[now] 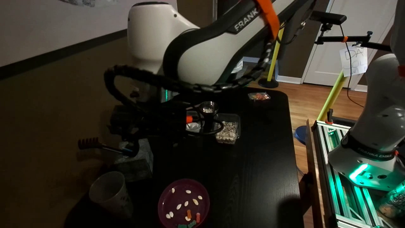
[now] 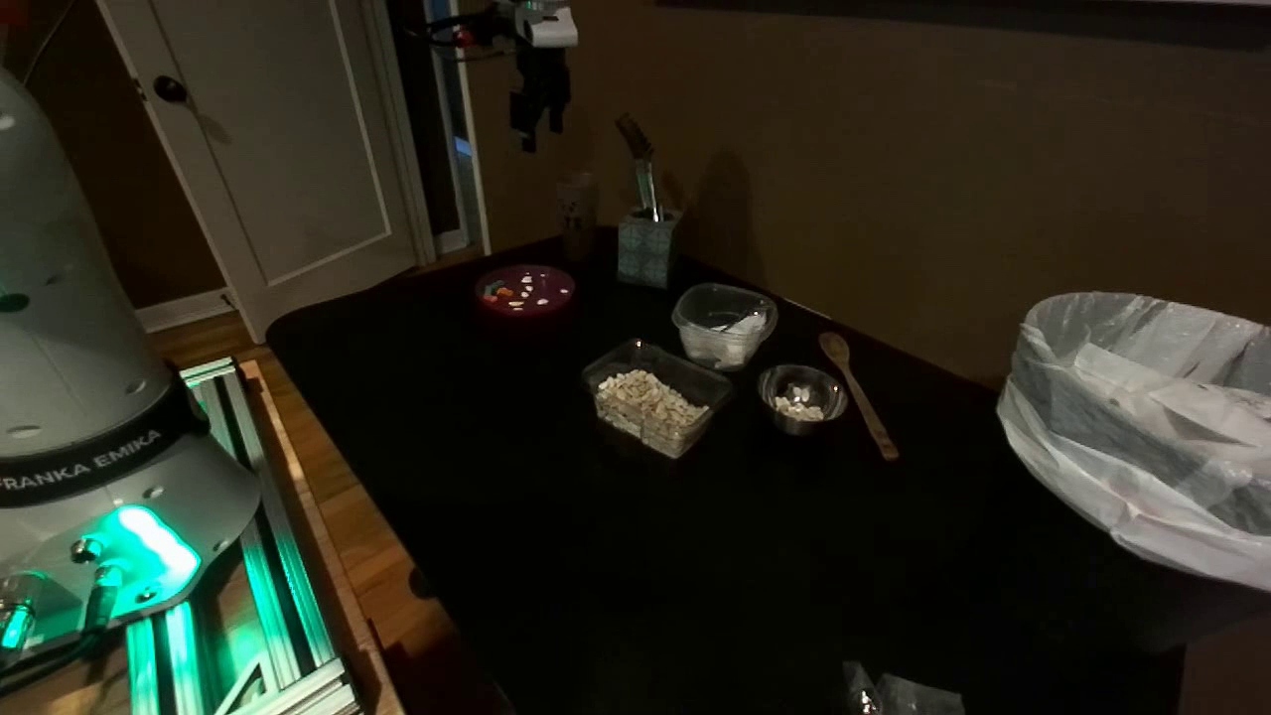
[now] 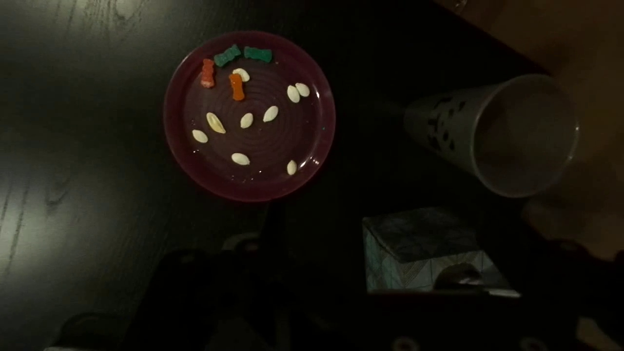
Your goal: Move the grey cup to the right.
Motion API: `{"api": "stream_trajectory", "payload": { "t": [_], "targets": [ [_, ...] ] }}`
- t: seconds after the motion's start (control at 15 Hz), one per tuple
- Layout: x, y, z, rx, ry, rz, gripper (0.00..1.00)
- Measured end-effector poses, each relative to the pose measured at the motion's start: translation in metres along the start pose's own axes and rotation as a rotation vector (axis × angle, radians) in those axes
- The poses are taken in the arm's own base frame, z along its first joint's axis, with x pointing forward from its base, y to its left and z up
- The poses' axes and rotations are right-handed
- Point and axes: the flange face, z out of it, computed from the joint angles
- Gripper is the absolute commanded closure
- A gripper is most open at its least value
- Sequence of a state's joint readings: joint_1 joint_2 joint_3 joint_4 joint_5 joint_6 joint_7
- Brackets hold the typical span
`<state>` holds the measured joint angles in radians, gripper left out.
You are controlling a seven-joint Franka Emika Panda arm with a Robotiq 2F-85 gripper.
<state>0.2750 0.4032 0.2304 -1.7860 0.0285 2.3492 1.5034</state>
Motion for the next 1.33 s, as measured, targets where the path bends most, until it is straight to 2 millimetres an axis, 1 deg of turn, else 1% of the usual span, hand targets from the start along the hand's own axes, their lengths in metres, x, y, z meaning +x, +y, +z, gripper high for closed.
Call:
{"api": "stream_trajectory", "payload": {
  "t": [0.2,0.33,0.73,0.87,1.07,1.13,1.27,1.33],
  "targets": [
    [0.003,-0.026,0.026,-0.038,-0.022,-0.043,0.0],
    [0.006,-0.036,0.037,-0.066,-0.033,-0.044,0.0],
    [0.006,-0.039,0.038,-0.037,-0.023,-0.043,0.0],
    [0.001,-0.042,0.043,-0.013,-0.022,-0.052,0.0],
    [-0.013,-0.048,0.057,0.014,-0.023,-0.081,0.0],
    [-0.018,-0.05,0.063,0.024,-0.02,-0.091,0.04],
    [-0.024,-0.057,0.074,0.053,0.001,-0.112,0.16],
    [-0.026,-0.06,0.079,0.07,0.013,-0.119,0.24]
  ]
}}
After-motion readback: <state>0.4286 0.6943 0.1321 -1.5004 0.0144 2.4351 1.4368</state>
